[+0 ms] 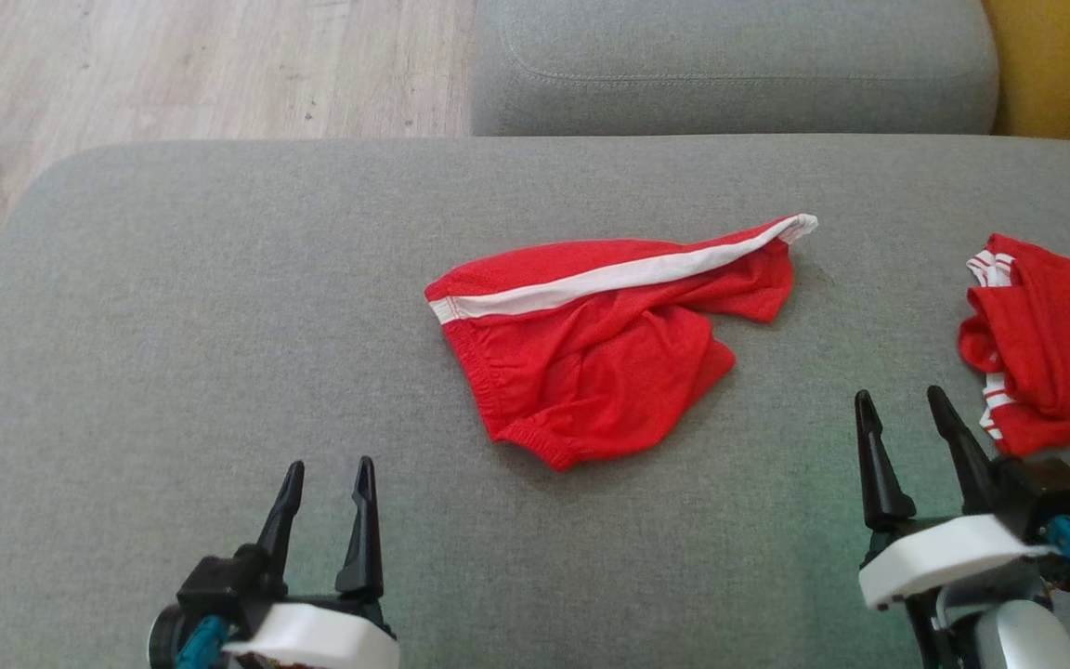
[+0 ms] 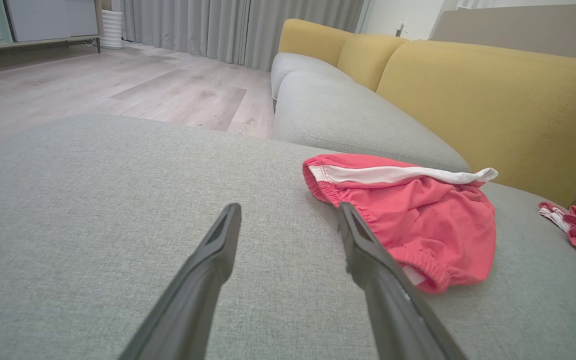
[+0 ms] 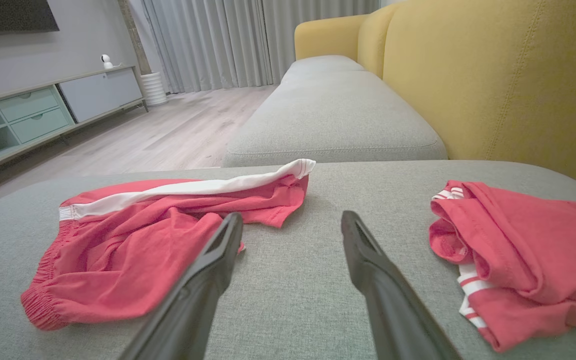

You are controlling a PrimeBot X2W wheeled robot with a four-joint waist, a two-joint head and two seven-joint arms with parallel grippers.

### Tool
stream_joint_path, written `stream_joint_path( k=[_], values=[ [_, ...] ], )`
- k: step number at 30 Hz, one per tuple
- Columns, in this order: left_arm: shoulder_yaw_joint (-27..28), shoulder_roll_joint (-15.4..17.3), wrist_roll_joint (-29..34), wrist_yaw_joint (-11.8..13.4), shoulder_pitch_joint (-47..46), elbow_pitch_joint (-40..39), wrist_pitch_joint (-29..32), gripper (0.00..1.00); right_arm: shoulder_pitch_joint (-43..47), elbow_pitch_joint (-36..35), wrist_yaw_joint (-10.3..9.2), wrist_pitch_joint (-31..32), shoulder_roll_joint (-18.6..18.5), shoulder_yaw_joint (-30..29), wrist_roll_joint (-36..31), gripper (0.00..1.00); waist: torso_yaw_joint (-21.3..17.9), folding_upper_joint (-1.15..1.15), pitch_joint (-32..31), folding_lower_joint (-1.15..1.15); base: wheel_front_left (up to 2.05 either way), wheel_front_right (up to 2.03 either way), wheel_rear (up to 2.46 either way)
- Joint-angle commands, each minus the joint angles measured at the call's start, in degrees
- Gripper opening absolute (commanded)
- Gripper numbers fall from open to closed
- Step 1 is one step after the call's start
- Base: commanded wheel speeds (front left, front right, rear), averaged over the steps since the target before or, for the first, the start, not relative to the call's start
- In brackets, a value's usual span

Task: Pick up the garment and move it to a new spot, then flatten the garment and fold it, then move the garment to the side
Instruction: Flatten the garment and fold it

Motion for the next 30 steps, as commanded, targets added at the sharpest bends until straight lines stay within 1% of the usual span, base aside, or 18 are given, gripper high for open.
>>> stream_joint_path(
  k=[1, 6, 10, 16, 21, 23, 25, 27, 30],
  values=[
    [2.50, 0.98, -0.20, 0.51, -2.02, -1.95, -0.13, 1.00, -1.52, -2.02, -0.04, -0.08, -0.30, 1.38, 0.20, 1.00, -0.04, 0.00, 0.12, 0.00, 0.00, 0.00, 0.00],
    [2.25, 1.32, -0.01, 0.75, -2.83, -2.14, 0.65, 1.00, -1.95, -2.30, -0.04, 0.02, -0.29, 1.31, 0.10, 1.00, -0.17, 0.00, 1.18, 0.00, 0.00, 0.00, 0.00],
    [1.77, 1.87, 0.61, 0.53, -6.07, -2.69, 2.64, 1.00, -3.17, -3.02, -0.04, 0.30, -0.29, 1.38, -0.43, 1.00, -0.63, 0.00, 3.39, 0.00, 0.00, 0.00, 0.00],
    [0.43, 1.16, 0.28, -1.02, -15.10, -1.02, 9.03, 1.00, -6.38, -4.31, -0.04, 0.56, -0.29, 1.91, -1.14, 1.00, -1.66, 0.00, 7.86, 0.00, 0.00, 0.00, 0.00],
    [0.68, 0.00, -1.68, -2.34, -22.13, 3.38, 13.80, 1.00, -9.35, -5.56, -0.04, 1.07, -0.29, 2.97, -2.04, 1.00, -3.27, 0.00, 11.70, 0.00, 0.00, 0.00, 0.00],
    [0.62, -0.14, -2.49, -3.38, -24.23, 5.33, 15.30, 1.00, -10.41, -5.78, -0.04, 1.14, -0.29, 3.26, -2.30, 1.00, -3.98, 0.00, 12.99, 0.00, 0.00, 0.00, 0.00],
    [0.71, -0.23, -2.89, -3.74, -25.07, 6.32, 15.78, 1.00, -10.85, -5.84, -0.04, 1.14, -0.29, 3.42, -2.36, 1.00, -4.35, 0.00, 13.59, 0.00, 0.00, 0.00, 0.00],
    [1.28, -0.86, -4.53, -4.94, -26.94, 9.04, 16.51, 1.00, -11.77, -5.80, -0.04, 0.99, -0.29, 3.42, -2.48, 1.00, -5.17, 0.00, 15.06, 0.00, 0.00, 0.00, 0.00],
    [1.77, -1.21, -5.35, -5.74, -28.37, 11.14, 16.14, 1.00, -12.38, -5.59, -0.04, 0.68, -0.29, 3.25, -2.50, 1.00, -5.78, 0.00, 16.18, 0.00, 0.00, 0.00, 0.00]
  ],
)
